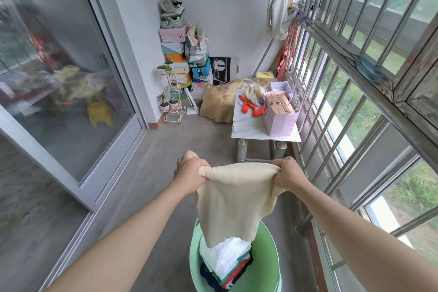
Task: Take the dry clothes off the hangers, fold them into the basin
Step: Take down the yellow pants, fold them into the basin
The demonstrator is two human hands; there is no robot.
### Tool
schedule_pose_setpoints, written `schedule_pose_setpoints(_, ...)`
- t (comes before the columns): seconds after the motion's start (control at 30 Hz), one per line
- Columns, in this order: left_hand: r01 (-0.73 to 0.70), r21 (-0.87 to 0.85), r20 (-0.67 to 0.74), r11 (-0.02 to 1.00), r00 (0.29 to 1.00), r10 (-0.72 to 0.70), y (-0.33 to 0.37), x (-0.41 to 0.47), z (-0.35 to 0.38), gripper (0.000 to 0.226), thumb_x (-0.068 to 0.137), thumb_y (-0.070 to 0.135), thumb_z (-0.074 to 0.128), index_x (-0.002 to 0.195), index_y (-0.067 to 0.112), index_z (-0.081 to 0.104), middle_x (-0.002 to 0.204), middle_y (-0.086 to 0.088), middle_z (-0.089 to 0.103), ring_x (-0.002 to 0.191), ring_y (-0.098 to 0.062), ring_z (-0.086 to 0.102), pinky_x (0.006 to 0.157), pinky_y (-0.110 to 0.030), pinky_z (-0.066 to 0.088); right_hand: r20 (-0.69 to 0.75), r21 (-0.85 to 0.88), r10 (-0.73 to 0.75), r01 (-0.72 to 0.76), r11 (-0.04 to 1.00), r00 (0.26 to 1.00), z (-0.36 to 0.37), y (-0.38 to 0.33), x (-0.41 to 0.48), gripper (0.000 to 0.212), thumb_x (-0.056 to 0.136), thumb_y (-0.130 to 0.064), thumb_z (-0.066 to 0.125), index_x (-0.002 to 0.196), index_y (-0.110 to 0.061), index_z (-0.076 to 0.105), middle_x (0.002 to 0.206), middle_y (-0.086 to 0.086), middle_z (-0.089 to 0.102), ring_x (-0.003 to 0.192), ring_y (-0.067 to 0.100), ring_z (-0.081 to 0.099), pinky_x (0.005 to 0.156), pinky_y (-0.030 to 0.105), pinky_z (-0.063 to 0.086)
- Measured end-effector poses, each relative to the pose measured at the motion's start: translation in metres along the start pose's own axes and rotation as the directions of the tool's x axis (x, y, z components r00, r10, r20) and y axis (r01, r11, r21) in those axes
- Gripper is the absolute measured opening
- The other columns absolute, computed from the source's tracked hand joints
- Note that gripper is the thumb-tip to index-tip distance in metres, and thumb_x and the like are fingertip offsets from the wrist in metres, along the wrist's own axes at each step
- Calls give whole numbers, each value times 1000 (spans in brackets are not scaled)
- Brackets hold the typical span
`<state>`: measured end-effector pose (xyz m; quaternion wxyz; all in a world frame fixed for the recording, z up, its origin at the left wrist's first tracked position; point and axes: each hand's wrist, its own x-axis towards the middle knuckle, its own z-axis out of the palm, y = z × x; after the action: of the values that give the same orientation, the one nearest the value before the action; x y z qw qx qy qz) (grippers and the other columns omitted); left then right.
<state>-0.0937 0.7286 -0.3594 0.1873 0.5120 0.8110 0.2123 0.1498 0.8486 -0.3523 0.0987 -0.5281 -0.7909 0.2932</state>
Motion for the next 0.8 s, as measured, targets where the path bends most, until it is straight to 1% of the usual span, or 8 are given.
schedule_pose_setpoints(0.1, -17, -148, 87, 989, 996, 30, -1, -1, -9, 21, 76, 10, 74, 97, 13, 72, 131, -5, 43, 127, -18, 37, 96, -23, 36, 47, 280, 76, -86, 956, 996, -7, -3, -5, 56, 68, 14, 43, 55, -38, 59, 61, -10, 57, 67, 16, 54, 55, 21, 41)
schedule_pose_setpoints(0.2, 27, -394, 162, 919, 986, 41, 4, -8, -19, 13, 77, 1, 72, 81, 12, 66, 84, 0, 61, 83, -12, 56, 63, -15, 41, 142, 531, 124, -182, 827, 982, -10, 0, -9, 50, 72, 14, 46, 73, -31, 67, 55, -11, 61, 61, 15, 53, 53, 19, 41)
schedule_pose_setpoints(0.27, 53, -532, 148, 845, 989, 31, 4, -11, -22, 16, 78, -2, 71, 77, 11, 62, 71, 3, 59, 67, -8, 54, 55, -11, 39, 197, 657, 179, -265, 706, 964, -8, 4, -10, 43, 73, 11, 45, 81, -23, 71, 63, 0, 59, 63, 19, 48, 58, 24, 38)
schedule_pose_setpoints(0.4, 152, -763, 186, 629, 982, -11, 4, -15, -22, 13, 83, 0, 67, 88, 11, 65, 76, 4, 70, 69, -7, 66, 60, -19, 49, 236, 788, 252, -336, 516, 939, -4, 5, -13, 30, 82, 2, 45, 99, -12, 66, 81, 8, 57, 73, 22, 49, 65, 29, 36)
schedule_pose_setpoints(0.5, 240, -855, 249, 459, 968, -42, 9, -15, -20, 15, 87, 0, 61, 95, 12, 66, 84, 1, 74, 76, -11, 71, 68, -24, 57, 241, 855, 224, -316, 411, 944, -2, 2, -16, 23, 90, -3, 46, 99, -16, 63, 86, 5, 63, 80, 21, 57, 84, 35, 43)
schedule_pose_setpoints(0.6, 247, -899, 261, 362, 965, -10, 14, -13, -21, 17, 90, -3, 55, 98, 7, 65, 86, -2, 75, 78, -13, 72, 70, -25, 58, 261, 875, 211, -323, 361, 942, -2, 5, -16, 20, 97, -27, 50, 111, -18, 60, 97, 3, 67, 91, 19, 61, 85, 35, 47)
schedule_pose_setpoints(0.7, 227, -912, 245, 342, 970, 8, 17, -11, -25, 17, 91, -3, 53, 101, 5, 63, 87, -3, 74, 79, -14, 72, 72, -26, 58, 376, 841, 41, -359, 405, 926, 2, 20, -21, 43, 89, -56, 52, 119, -27, 59, 114, 0, 68, 109, 19, 62, 92, 36, 48)
schedule_pose_setpoints(0.8, 221, -907, 235, 359, 972, -4, 18, -7, -27, 16, 90, -2, 54, 102, 5, 64, 89, -3, 74, 80, -15, 71, 74, -28, 58, 496, 791, -143, -378, 481, 856, 21, 38, -26, 64, 75, -48, 69, 131, -23, 53, 127, 5, 63, 118, 26, 59, 101, 52, 44)
